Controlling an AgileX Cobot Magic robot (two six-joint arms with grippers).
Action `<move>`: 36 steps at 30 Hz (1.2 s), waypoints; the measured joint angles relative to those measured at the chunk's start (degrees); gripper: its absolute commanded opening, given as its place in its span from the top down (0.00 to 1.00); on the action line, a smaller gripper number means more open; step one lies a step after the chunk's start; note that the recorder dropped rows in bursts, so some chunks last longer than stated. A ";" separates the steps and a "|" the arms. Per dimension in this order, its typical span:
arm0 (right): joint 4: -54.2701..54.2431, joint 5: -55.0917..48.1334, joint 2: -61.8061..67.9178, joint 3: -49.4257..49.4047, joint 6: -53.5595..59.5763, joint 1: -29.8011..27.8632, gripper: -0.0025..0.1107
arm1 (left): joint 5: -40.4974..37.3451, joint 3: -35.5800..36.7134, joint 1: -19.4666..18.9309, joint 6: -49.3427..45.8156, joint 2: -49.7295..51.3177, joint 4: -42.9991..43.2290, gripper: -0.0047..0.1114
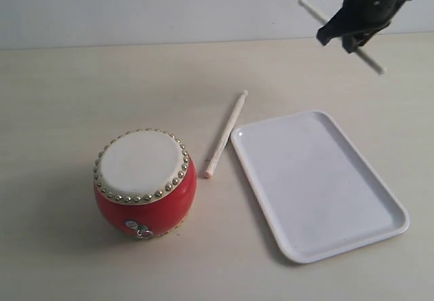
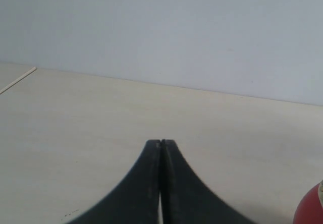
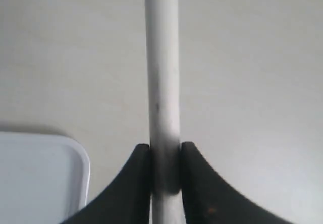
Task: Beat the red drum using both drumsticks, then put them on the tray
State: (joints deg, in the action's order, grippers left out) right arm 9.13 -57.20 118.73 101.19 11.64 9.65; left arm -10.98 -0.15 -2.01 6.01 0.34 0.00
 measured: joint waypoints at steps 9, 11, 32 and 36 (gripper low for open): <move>-2.12 5.93 -28.28 -22.04 -6.59 -2.83 0.98 | 0.00 0.00 0.00 0.00 0.00 0.00 0.96; -5.50 9.55 -36.50 -28.90 -6.74 -2.83 0.98 | 0.00 0.00 0.00 0.00 0.00 0.00 0.96; -11.96 8.76 -59.56 -41.80 -4.51 -2.83 0.98 | 10.98 0.00 0.00 23.27 0.00 -19.04 0.96; -12.17 8.22 -59.56 -41.80 -3.51 -2.83 0.98 | 15.17 0.00 0.00 24.00 0.00 -21.02 0.96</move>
State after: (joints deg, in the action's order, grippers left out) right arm -3.04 -48.97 59.17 59.39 8.13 6.81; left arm 4.19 -0.15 -2.01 30.01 0.34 -21.02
